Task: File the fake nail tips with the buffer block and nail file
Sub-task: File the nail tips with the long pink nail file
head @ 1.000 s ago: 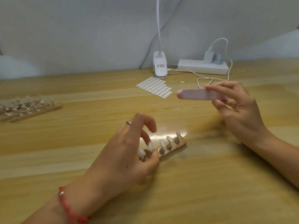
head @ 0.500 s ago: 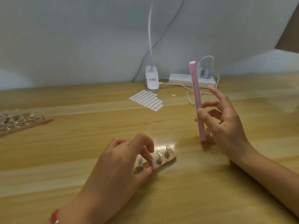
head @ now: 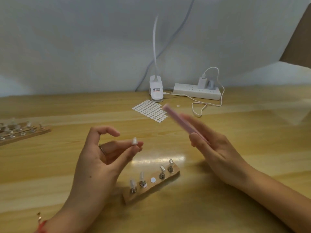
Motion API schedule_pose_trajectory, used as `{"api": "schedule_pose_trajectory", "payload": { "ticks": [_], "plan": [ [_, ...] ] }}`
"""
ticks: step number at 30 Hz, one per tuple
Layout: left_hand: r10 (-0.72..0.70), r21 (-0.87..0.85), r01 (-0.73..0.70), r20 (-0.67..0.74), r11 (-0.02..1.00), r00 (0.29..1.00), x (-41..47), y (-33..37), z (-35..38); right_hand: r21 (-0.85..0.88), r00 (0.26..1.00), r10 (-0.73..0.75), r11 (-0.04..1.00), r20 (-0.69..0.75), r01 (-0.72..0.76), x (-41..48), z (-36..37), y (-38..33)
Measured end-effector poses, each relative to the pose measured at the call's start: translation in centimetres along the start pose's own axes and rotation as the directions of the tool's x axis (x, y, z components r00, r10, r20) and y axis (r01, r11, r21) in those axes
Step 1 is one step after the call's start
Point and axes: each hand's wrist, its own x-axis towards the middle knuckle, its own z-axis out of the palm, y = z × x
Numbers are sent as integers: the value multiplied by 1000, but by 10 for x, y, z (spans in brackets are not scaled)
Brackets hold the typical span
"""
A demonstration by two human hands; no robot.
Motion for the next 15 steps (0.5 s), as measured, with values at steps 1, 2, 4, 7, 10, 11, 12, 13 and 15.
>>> {"api": "schedule_pose_trajectory", "payload": {
  "ticks": [1, 2, 4, 7, 10, 11, 12, 13, 15],
  "plan": [
    [-10, -8, 10, -5, 1000, 1000, 1, -1, 0, -51, 999, -17, 999, 27, 19, -1, 1, -2],
    [-21, -3, 21, -16, 1000, 1000, 3, -2, -1, -98, 998, -34, 994, 48, 38, -2, 2, -3],
    [-35, 15, 36, -47, 999, 998, 6, -3, -5, -147, 996, -63, 986, 66, 73, -3, 1, -6],
    [-36, 57, 38, -31, 998, 999, 8, -4, -9, -153, 992, -101, 982, 70, 111, -3, 0, -10],
    [-34, 101, 31, 28, 994, 999, 4, -2, -5, -124, 981, -154, 978, 116, 169, -5, 4, -17],
    [-39, 97, 35, 44, 995, 998, 3, -2, -4, -121, 976, -168, 975, 138, 185, -6, 7, -21],
    [-50, 81, 46, 55, 996, 997, 2, -1, -4, -122, 971, -177, 973, 158, 197, -7, 8, -24],
    [-62, 61, 58, 58, 996, 996, 3, 0, -5, -125, 967, -184, 970, 173, 207, -8, 9, -26],
    [-72, 27, 70, 58, 997, 996, 5, 0, -7, -139, 964, -189, 966, 188, 217, -9, 10, -28]
  ]
}}
